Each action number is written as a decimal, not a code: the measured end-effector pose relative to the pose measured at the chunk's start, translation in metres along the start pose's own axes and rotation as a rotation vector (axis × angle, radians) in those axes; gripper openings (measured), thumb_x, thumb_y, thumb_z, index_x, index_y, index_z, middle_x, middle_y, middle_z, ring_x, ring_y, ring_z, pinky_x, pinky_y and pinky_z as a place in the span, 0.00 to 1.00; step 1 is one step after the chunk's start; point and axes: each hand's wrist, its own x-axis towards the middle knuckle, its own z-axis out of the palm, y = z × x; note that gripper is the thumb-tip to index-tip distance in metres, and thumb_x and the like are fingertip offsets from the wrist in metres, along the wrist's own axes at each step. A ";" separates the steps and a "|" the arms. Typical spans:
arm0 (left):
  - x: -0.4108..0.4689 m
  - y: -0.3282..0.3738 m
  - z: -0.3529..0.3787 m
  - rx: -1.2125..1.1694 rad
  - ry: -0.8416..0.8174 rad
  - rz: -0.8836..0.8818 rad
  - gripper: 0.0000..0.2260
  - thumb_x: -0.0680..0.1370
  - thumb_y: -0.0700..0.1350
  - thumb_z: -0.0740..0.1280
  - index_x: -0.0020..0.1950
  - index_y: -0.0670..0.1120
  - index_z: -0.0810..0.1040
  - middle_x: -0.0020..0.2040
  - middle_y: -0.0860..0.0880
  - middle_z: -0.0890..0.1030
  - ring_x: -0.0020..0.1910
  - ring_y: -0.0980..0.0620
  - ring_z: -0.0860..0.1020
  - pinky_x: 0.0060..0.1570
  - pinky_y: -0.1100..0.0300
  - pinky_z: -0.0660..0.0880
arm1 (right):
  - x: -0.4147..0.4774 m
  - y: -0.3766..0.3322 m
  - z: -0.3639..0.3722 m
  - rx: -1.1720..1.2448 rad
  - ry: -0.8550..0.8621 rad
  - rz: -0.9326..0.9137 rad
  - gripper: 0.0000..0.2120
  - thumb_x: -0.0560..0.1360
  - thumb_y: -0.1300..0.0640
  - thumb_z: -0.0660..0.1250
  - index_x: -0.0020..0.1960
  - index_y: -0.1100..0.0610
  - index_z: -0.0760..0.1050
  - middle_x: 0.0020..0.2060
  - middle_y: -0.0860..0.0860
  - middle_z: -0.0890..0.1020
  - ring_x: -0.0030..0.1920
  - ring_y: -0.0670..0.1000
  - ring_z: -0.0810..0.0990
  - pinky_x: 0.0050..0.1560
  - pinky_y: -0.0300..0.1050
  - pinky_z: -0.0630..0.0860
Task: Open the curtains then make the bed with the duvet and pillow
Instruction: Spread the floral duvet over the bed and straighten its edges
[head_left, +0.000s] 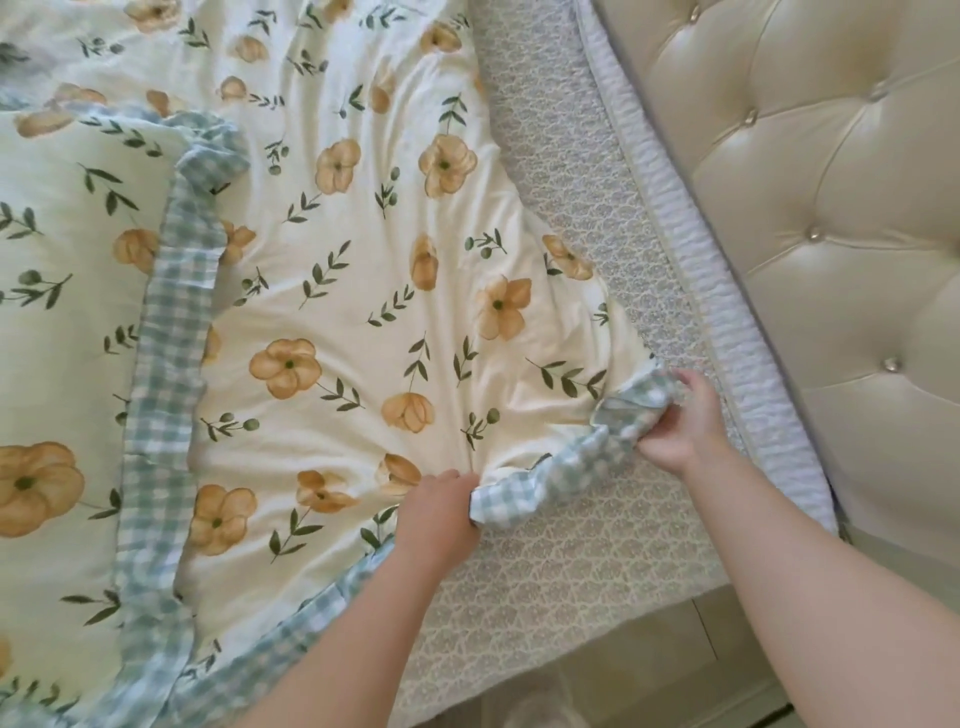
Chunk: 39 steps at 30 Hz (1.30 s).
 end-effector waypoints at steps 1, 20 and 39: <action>0.000 -0.001 -0.001 -0.008 -0.015 0.001 0.06 0.72 0.41 0.59 0.44 0.51 0.71 0.43 0.50 0.75 0.44 0.46 0.74 0.36 0.56 0.66 | 0.007 -0.007 0.004 0.026 0.024 -0.025 0.25 0.74 0.42 0.63 0.61 0.60 0.76 0.55 0.62 0.81 0.55 0.63 0.80 0.49 0.59 0.78; 0.017 0.034 -0.011 0.079 -0.127 -0.251 0.07 0.71 0.40 0.60 0.43 0.50 0.76 0.36 0.53 0.77 0.38 0.49 0.77 0.31 0.60 0.71 | 0.011 -0.131 0.065 -0.297 -0.166 -0.292 0.17 0.65 0.64 0.77 0.52 0.63 0.78 0.49 0.56 0.85 0.49 0.55 0.85 0.48 0.53 0.82; -0.023 0.078 0.012 0.128 -0.245 -0.168 0.07 0.71 0.39 0.60 0.42 0.51 0.73 0.36 0.53 0.75 0.38 0.50 0.75 0.33 0.61 0.69 | -0.013 -0.076 -0.156 -1.588 0.530 -0.977 0.13 0.65 0.76 0.66 0.49 0.69 0.79 0.59 0.69 0.73 0.49 0.69 0.77 0.48 0.54 0.74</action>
